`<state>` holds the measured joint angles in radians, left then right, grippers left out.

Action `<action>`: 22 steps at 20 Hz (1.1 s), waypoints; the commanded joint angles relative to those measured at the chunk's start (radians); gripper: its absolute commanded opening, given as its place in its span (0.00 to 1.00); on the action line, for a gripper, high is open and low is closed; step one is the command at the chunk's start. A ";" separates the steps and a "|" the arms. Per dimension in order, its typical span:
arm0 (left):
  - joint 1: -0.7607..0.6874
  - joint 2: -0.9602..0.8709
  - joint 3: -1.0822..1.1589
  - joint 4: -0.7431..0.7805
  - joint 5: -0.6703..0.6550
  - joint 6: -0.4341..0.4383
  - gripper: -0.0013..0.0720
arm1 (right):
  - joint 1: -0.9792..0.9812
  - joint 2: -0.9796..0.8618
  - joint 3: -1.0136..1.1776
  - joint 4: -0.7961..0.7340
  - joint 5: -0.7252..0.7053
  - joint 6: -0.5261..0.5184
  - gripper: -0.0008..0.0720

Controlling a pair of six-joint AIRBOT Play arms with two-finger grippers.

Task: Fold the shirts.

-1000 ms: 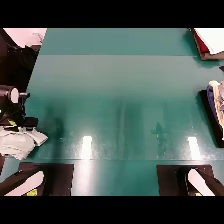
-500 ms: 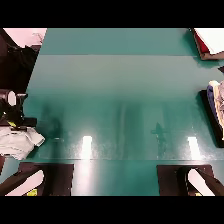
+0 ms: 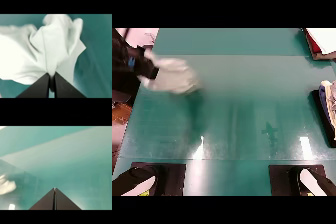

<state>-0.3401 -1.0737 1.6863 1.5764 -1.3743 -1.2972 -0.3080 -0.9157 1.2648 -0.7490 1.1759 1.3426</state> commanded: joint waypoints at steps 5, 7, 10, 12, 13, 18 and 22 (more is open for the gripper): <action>-0.204 -0.154 0.248 -0.248 0.049 0.095 0.05 | 0.000 0.001 0.001 0.051 -0.029 0.003 0.03; -0.204 -0.244 0.248 -0.249 0.059 0.094 0.05 | 0.000 0.001 0.001 0.051 -0.024 0.003 0.03; -0.204 -0.384 0.248 -0.252 0.058 0.066 0.06 | 0.000 0.001 0.001 0.049 -0.021 0.003 0.03; -0.191 -0.454 0.248 -0.251 0.053 -0.017 0.12 | -0.001 0.001 0.000 0.047 -0.021 0.003 0.03; -0.182 -0.474 0.244 -0.250 0.043 -0.036 0.51 | -0.001 0.001 0.000 0.042 -0.021 0.003 0.03; -0.064 -0.488 0.140 -0.280 -0.082 -0.139 0.90 | -0.002 0.000 0.000 0.039 -0.021 0.003 0.03; 0.025 -0.491 -0.052 -0.438 0.068 -0.111 0.90 | -0.002 0.001 0.000 0.039 -0.021 0.003 0.03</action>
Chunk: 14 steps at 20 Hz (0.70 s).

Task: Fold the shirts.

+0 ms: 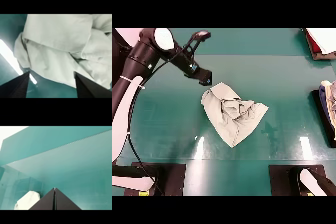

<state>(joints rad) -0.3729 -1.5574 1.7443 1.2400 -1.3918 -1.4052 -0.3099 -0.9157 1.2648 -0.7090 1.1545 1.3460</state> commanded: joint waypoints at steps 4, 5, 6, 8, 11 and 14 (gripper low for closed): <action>0.122 -0.067 -0.149 -0.241 0.270 0.027 0.90 | 0.001 0.001 0.000 -0.001 0.035 0.000 0.03; 0.130 -0.094 -0.149 -0.249 0.293 0.042 0.90 | 0.001 0.001 0.000 0.000 0.053 0.000 0.03; 0.137 -0.124 -0.148 -0.252 0.312 0.064 0.90 | 0.002 0.000 0.000 0.000 0.068 0.000 0.03; 0.147 -0.179 -0.148 -0.267 0.341 0.091 0.90 | 0.002 0.001 0.000 -0.001 0.092 0.000 0.03; 0.147 -0.257 -0.126 -0.390 0.341 0.193 0.90 | 0.002 0.001 0.000 0.000 0.107 0.000 0.03; 0.147 -0.286 -0.122 -0.435 0.362 0.209 0.89 | 0.002 0.000 0.000 -0.001 0.126 0.000 0.03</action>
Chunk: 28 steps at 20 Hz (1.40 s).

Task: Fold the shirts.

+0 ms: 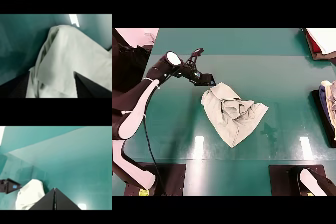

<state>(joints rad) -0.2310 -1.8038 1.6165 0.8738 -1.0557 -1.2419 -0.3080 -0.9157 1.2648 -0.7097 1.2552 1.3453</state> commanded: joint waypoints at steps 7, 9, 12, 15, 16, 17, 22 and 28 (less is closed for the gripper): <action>-0.019 -0.050 0.005 -0.087 0.008 0.083 0.36 | 0.000 0.001 -0.001 -0.001 0.067 0.001 0.03; -0.035 -0.050 0.005 -0.085 0.008 0.084 0.27 | 0.000 0.001 -0.002 -0.001 0.086 0.001 0.03; -0.031 -0.047 0.013 -0.075 -0.014 0.089 0.05 | 0.000 0.001 -0.003 -0.001 0.142 0.002 0.03; 0.037 -0.015 0.116 -0.041 -0.101 0.012 0.05 | 0.066 0.016 -0.050 -0.074 0.173 0.093 0.03; 0.060 0.013 0.157 -0.040 -0.117 0.011 0.05 | 0.116 0.035 -0.101 -0.124 0.158 0.115 0.03; 0.080 0.045 0.189 -0.039 -0.128 0.012 0.05 | 0.188 0.058 -0.175 -0.160 0.127 0.131 0.03; 0.101 0.177 0.253 -0.012 -0.140 0.021 0.05 | 0.619 0.101 -0.609 -0.037 -0.203 0.165 0.65; 0.101 0.208 0.253 -0.006 -0.187 0.018 0.06 | 0.963 -0.147 -0.715 0.113 -0.498 0.056 0.63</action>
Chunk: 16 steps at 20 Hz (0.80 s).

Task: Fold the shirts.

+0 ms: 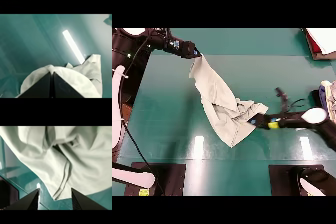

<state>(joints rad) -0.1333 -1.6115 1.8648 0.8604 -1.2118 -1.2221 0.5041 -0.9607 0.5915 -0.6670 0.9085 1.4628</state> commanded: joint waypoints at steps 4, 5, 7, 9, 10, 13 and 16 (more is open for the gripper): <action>0.003 0.016 0.005 0.013 -0.060 -0.002 0.06 | 0.208 -0.272 0.089 0.057 -0.190 -0.122 0.63; 0.003 0.016 0.005 0.017 -0.069 -0.002 0.06 | 0.208 -0.303 0.119 0.035 -0.200 -0.121 0.63; 0.003 0.016 0.005 0.024 -0.089 -0.002 0.06 | 0.208 -0.354 0.167 -0.002 -0.200 -0.121 0.63; 0.003 0.016 0.005 0.024 -0.090 -0.002 0.06 | 0.209 -0.386 0.202 -0.018 -0.201 -0.121 0.63; 0.003 0.016 0.005 0.024 -0.090 -0.001 0.06 | 0.208 -0.394 0.214 -0.020 -0.201 -0.122 0.63; 0.003 0.016 0.005 0.024 -0.089 -0.001 0.06 | 0.208 -0.399 0.221 -0.063 -0.216 -0.121 0.63; 0.003 0.016 0.005 0.023 -0.090 -0.002 0.06 | 0.229 -0.406 0.220 -0.059 -0.189 -0.121 0.52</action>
<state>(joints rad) -0.1310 -1.5963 1.8690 0.8825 -1.2987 -1.2240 0.7174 -1.3548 0.8032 -0.7109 0.7059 1.3430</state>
